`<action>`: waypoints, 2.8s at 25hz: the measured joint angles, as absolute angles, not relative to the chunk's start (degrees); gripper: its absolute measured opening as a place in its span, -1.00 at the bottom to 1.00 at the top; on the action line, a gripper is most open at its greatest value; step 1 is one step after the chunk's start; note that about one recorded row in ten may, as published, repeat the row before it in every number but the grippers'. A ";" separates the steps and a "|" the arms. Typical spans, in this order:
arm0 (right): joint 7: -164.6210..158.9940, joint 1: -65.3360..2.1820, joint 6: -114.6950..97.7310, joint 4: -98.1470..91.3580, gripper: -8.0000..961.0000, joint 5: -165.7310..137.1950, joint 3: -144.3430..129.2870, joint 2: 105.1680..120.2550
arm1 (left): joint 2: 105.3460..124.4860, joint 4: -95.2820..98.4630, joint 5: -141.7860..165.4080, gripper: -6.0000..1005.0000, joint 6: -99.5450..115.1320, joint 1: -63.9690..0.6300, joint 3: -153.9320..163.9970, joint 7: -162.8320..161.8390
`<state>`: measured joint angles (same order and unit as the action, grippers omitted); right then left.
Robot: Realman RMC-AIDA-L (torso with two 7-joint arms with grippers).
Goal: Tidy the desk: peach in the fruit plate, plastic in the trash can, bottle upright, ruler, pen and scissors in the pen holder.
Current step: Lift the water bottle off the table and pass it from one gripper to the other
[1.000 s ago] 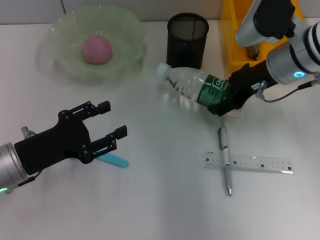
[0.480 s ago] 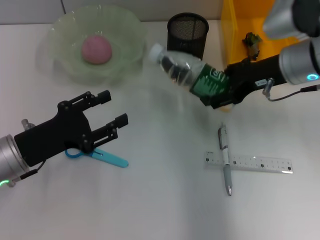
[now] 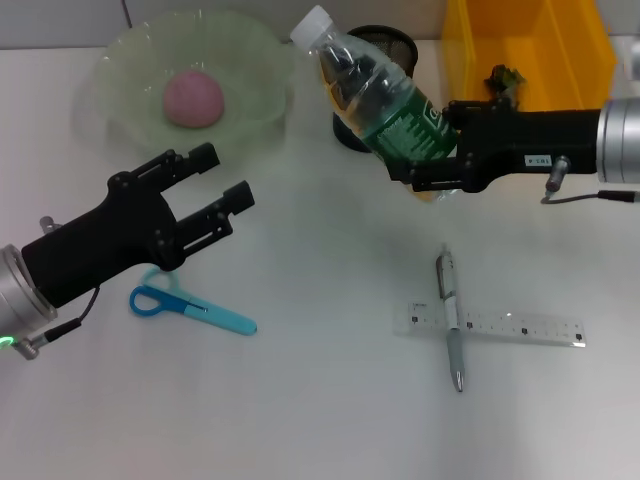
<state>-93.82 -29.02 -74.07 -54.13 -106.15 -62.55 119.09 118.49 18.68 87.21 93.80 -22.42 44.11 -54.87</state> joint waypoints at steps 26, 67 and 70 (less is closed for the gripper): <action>-73.67 -28.13 -87.68 -38.11 0.60 -96.19 -55.23 119.09 | 118.56 14.67 84.71 0.38 99.90 -25.97 44.11 -65.09; -68.19 -29.46 -92.99 -28.35 0.61 -95.43 -55.99 119.35 | 119.10 8.78 82.66 0.38 101.90 -29.53 43.42 -66.93; -68.19 -30.08 -92.98 -27.41 0.61 -95.51 -56.12 119.36 | 119.10 8.50 82.65 0.38 101.87 -29.82 43.57 -66.74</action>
